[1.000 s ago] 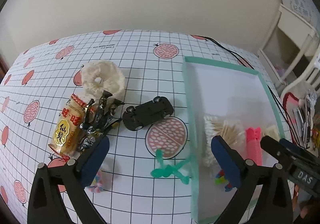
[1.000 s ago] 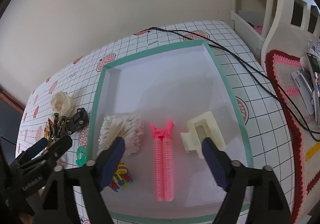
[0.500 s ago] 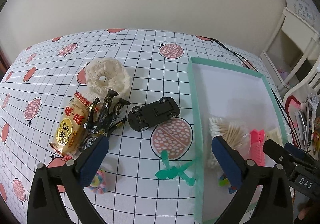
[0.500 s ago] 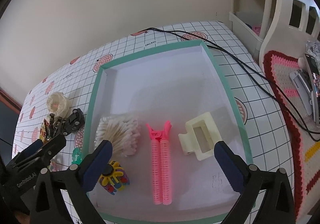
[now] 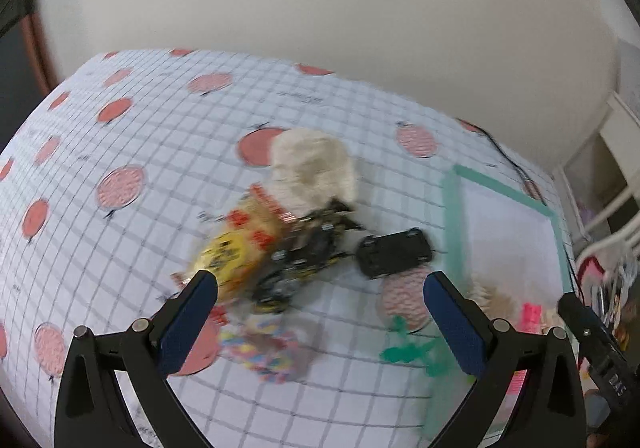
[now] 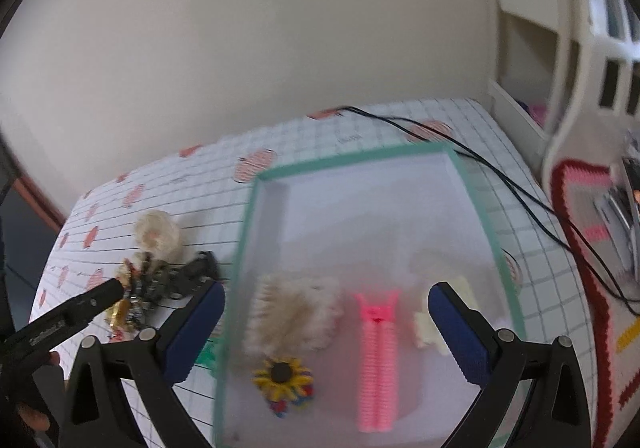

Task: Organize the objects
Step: 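Move both tools back from the tray toward the remaining pile, then grasp the rainbow braided loop with left tool while right tool grasps green plastic figure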

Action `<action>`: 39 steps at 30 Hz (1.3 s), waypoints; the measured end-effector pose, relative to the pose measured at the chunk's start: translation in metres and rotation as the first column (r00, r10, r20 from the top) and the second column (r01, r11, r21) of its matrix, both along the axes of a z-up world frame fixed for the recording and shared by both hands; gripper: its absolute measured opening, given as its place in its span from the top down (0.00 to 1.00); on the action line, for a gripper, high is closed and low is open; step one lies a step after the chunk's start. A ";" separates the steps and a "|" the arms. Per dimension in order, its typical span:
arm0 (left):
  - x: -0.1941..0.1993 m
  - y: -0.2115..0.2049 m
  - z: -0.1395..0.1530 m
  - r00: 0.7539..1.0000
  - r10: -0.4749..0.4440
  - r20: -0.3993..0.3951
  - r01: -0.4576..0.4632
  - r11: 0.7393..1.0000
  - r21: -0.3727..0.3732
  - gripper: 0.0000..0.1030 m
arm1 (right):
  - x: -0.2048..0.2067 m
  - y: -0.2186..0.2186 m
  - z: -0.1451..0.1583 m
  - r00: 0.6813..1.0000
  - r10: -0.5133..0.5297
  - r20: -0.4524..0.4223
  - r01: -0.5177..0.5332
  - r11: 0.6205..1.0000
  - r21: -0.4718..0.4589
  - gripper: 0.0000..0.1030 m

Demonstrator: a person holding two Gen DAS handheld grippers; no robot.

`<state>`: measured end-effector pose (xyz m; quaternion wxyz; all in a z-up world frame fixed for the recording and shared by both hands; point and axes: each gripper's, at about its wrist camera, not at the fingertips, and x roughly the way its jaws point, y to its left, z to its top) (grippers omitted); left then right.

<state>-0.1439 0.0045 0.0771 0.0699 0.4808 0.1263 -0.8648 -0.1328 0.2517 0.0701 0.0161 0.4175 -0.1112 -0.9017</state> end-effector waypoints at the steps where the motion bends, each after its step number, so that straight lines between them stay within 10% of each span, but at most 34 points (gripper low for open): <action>1: 0.002 -0.006 -0.001 1.000 0.019 0.011 -0.019 1.000 0.001 0.00 | -0.001 -0.006 0.001 1.000 0.018 -0.010 -0.018 1.000 0.002 0.00; 19: 0.018 -0.037 -0.042 0.972 0.037 0.231 -0.046 0.998 0.034 0.01 | -0.001 -0.100 -0.020 0.939 0.334 0.083 -0.337 0.941 0.028 0.10; 39: 0.016 -0.036 -0.067 0.959 -0.024 0.282 0.005 0.998 0.070 0.35 | 0.004 -0.129 -0.041 0.888 0.412 0.203 -0.420 0.908 -0.002 0.41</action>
